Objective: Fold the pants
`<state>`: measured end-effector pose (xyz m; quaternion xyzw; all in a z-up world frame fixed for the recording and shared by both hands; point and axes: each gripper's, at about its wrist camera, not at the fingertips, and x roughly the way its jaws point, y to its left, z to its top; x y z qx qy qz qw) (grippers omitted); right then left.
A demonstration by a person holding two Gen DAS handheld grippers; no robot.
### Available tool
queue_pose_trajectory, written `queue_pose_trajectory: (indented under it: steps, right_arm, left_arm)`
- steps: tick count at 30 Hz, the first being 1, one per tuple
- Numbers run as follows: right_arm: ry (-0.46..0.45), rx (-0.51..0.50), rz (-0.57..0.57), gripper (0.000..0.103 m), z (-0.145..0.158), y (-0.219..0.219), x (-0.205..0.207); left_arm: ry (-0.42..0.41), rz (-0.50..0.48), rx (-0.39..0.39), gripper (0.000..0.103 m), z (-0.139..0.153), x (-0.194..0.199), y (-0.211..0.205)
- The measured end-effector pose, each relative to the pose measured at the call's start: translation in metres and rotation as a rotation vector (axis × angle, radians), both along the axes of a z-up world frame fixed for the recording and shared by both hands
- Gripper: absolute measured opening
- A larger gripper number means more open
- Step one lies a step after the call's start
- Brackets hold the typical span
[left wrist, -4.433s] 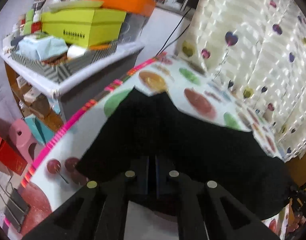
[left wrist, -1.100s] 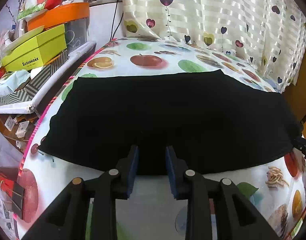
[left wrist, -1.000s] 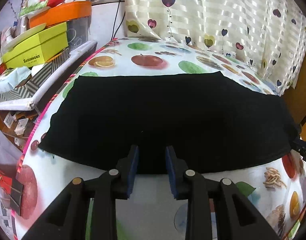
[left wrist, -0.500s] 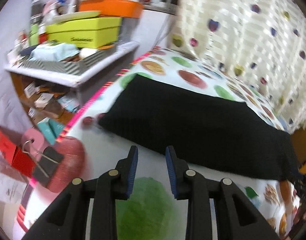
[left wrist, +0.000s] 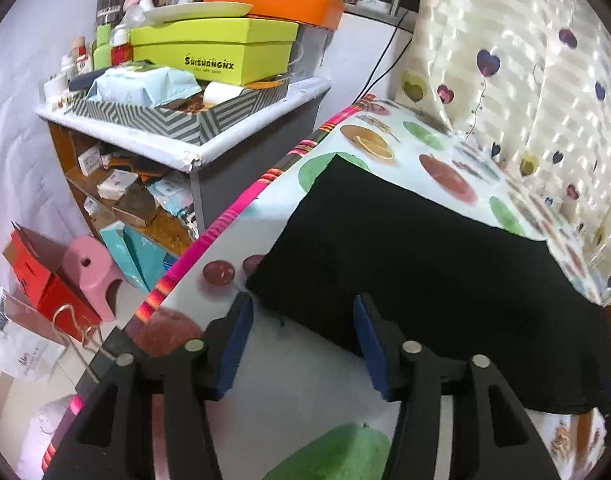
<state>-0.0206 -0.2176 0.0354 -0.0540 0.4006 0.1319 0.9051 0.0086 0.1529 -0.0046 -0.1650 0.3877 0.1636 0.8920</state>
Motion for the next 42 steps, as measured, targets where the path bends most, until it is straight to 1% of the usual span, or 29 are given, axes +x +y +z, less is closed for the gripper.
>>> queue_pose_trajectory:
  steps: [1,4,6,8,9,10,11,12,14,16,17,18,20,23,27,30,34,42]
  right_arm:
    - [0.000,0.002,0.001,0.052,0.000,0.000,0.001]
    - [0.000,0.003,0.000,0.052,0.000,0.001,0.003]
    - [0.001,0.006,0.000,0.052,0.000,0.000,0.003]
    - [0.002,0.010,-0.004,0.052,0.000,0.000,0.004]
    - [0.003,0.011,-0.005,0.052,-0.001,0.000,0.004]
    - [0.005,0.012,-0.005,0.052,-0.001,-0.001,0.005]
    - [0.006,0.012,-0.007,0.052,-0.001,-0.001,0.005]
    - [0.008,0.011,-0.008,0.052,-0.002,-0.001,0.006]
    - [0.008,0.013,-0.009,0.052,-0.002,-0.001,0.006]
    - [0.008,0.015,-0.012,0.052,-0.002,-0.002,0.006]
    - [0.008,0.016,-0.013,0.052,-0.002,-0.003,0.006]
    - [0.007,0.017,-0.014,0.052,-0.002,-0.003,0.006]
    - [0.007,0.017,-0.018,0.052,-0.002,-0.005,0.006]
    - [0.006,0.020,-0.026,0.052,-0.001,-0.007,0.006]
    - [0.007,0.024,-0.038,0.052,-0.001,-0.010,0.007]
    - [0.013,0.036,-0.046,0.052,-0.002,-0.013,0.008]
    - [0.015,0.046,-0.055,0.052,-0.002,-0.014,0.009]
    - [0.013,0.046,-0.069,0.052,-0.001,-0.018,0.008]
  left_arm:
    - [0.013,0.000,0.019,0.061,0.000,0.003,-0.003]
    - [0.071,-0.002,0.104,0.064,-0.001,0.013,-0.016]
    - [0.072,0.008,0.102,0.064,-0.001,0.014,-0.016]
    - [0.075,0.001,0.112,0.062,0.000,0.016,-0.018]
    - [0.073,-0.005,0.113,0.058,0.000,0.016,-0.019]
    - [0.069,-0.018,0.113,0.049,0.000,0.015,-0.020]
    - [0.066,-0.035,0.118,0.045,0.000,0.015,-0.023]
    - [0.066,-0.048,0.124,0.037,0.001,0.016,-0.027]
    - [0.067,-0.061,0.139,0.030,0.002,0.018,-0.032]
    - [0.066,-0.078,0.143,0.019,0.002,0.020,-0.035]
    - [0.065,-0.090,0.143,0.016,0.003,0.021,-0.037]
    - [0.060,-0.098,0.136,0.013,0.003,0.021,-0.037]
    - [0.043,-0.110,0.102,0.012,0.003,0.020,-0.034]
    - [-0.004,-0.119,0.006,0.011,0.004,0.017,-0.022]
    - [-0.102,-0.136,-0.126,0.011,0.014,0.010,-0.011]
    - [-0.172,-0.175,-0.196,0.011,0.028,0.008,-0.011]
    - [-0.227,-0.242,-0.235,0.011,0.043,0.016,-0.025]
    - [-0.266,-0.411,-0.271,0.011,0.063,0.039,-0.078]
